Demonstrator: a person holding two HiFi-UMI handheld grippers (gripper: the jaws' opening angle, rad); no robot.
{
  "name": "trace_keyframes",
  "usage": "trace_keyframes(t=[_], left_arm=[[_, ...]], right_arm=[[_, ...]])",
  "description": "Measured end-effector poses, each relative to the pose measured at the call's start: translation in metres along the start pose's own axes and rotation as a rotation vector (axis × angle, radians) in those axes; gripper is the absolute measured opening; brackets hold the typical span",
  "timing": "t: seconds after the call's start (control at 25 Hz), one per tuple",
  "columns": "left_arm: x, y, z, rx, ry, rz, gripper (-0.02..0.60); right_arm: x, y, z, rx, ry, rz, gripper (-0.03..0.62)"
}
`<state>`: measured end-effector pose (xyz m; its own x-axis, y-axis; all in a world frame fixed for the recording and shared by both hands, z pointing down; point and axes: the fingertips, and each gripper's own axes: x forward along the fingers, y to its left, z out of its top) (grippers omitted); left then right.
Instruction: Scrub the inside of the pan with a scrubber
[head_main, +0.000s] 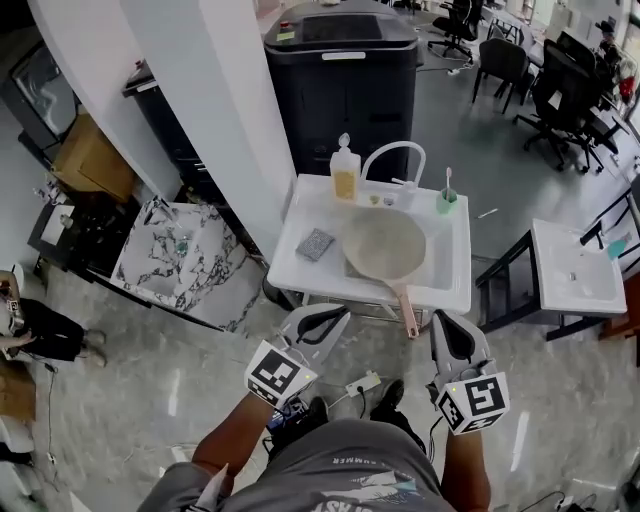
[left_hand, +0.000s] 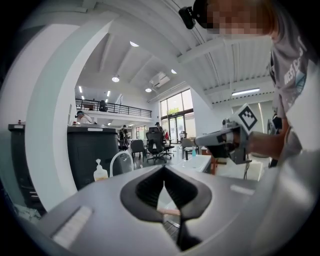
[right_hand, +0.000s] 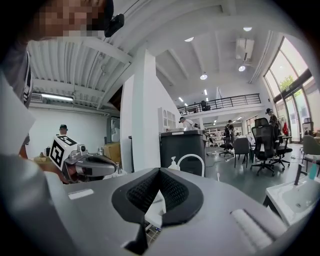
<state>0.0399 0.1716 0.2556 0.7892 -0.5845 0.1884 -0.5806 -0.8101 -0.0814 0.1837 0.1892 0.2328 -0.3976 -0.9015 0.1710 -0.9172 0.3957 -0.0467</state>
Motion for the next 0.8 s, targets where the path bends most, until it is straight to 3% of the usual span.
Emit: trace_keyframes(t=[0.36,0.8], left_arm=[[0.079,-0.017,0.017,0.008,0.011,0.098,0.002],[0.104,-0.014,0.024,0.018,0.041,0.193,0.002]], right_arm=[[0.020,-0.073,0.003,-0.005,-0.013,0.135,0.002],[0.037,-0.111,0.007,0.001,-0.032,0.214,0.002]])
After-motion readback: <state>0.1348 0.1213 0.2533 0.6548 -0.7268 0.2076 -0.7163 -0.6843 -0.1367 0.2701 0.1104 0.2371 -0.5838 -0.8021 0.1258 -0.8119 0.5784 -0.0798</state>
